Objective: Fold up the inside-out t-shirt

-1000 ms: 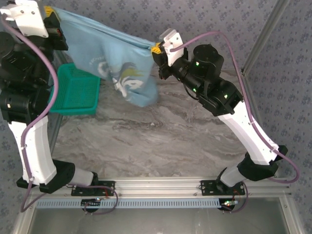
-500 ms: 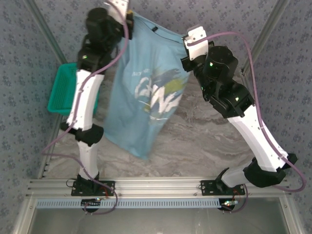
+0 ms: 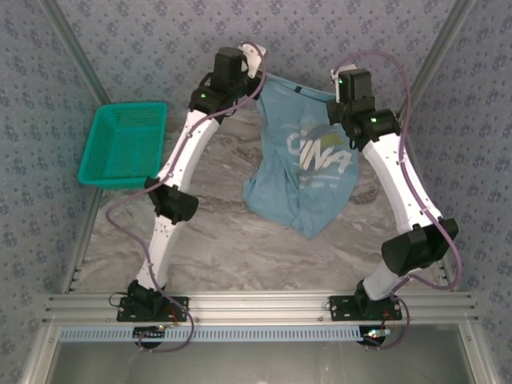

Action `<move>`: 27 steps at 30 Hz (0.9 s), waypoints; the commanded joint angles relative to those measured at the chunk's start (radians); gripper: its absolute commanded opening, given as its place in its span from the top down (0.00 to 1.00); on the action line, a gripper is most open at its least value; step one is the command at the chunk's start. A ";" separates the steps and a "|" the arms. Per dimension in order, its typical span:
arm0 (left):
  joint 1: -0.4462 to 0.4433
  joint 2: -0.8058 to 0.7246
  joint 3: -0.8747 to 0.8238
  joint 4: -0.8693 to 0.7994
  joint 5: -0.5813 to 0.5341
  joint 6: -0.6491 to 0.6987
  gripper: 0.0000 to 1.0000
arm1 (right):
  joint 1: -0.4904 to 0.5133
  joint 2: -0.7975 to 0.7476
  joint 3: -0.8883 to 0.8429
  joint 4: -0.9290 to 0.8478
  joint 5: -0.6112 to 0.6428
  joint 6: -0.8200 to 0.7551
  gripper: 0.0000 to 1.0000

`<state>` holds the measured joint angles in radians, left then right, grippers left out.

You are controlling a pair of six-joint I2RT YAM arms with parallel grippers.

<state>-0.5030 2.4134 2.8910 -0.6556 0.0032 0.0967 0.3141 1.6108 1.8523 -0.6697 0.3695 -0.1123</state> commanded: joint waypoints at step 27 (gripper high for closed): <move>-0.396 -0.571 -1.044 0.375 0.529 -0.194 1.00 | -0.289 0.161 -0.035 0.006 -0.345 0.206 0.73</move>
<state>-0.8238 1.7077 1.8538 -0.3923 0.3576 0.0116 0.0929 1.6867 1.7790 -0.4904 0.0807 0.0101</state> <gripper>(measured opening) 0.042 0.206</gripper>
